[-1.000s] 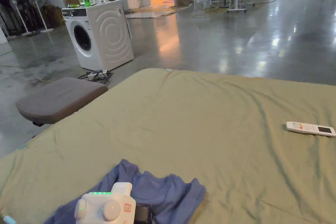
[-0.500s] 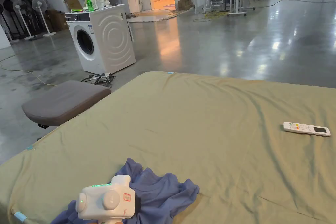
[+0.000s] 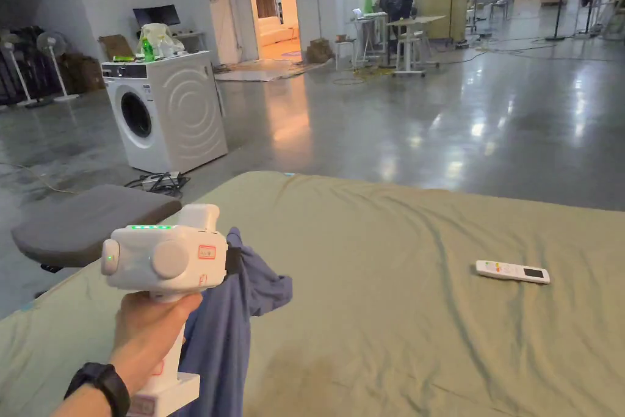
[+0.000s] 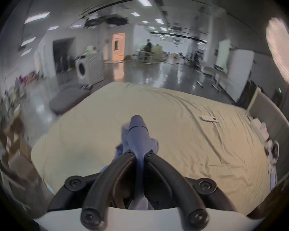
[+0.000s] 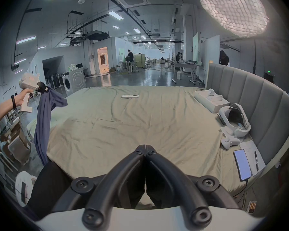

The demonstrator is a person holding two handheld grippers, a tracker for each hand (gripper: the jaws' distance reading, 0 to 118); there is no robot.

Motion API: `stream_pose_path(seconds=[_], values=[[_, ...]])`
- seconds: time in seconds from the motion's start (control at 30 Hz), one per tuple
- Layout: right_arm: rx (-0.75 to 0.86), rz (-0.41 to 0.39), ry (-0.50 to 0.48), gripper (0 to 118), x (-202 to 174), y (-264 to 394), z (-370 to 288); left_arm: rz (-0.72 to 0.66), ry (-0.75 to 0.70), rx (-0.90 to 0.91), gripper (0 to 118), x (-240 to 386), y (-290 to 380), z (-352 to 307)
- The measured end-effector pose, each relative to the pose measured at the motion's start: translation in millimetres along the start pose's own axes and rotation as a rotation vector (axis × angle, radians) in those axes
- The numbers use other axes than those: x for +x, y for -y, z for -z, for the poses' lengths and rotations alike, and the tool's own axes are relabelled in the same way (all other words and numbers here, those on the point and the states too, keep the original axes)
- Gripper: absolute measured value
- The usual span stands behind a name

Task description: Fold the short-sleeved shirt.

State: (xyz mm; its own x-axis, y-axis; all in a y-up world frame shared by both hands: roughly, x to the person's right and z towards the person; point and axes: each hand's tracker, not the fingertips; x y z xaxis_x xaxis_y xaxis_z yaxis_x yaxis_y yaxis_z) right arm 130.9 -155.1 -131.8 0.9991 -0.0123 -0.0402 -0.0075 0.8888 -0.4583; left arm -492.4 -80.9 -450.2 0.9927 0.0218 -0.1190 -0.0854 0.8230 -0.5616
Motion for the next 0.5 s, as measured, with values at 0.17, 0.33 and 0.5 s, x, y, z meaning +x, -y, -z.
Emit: stream_pose_path(seconds=[0.17, 0.33, 0.5], values=[[-0.007, 0.068, 0.045, 0, 17.6, 11.5, -14.2, 0.025, 0.135, 0.028, 6, 113.1, 1.6, 41.5], [0.020, 0.135, 0.153, 0, 35.0, 22.2, -33.9, 0.226, 0.384, -0.097, 6, 289.3, 60.3, 75.9], [0.031, 0.226, 0.208, 0, 55.4, 29.1, -57.6, 0.282, 0.677, -0.250, 6, 427.0, 167.7, 64.2]])
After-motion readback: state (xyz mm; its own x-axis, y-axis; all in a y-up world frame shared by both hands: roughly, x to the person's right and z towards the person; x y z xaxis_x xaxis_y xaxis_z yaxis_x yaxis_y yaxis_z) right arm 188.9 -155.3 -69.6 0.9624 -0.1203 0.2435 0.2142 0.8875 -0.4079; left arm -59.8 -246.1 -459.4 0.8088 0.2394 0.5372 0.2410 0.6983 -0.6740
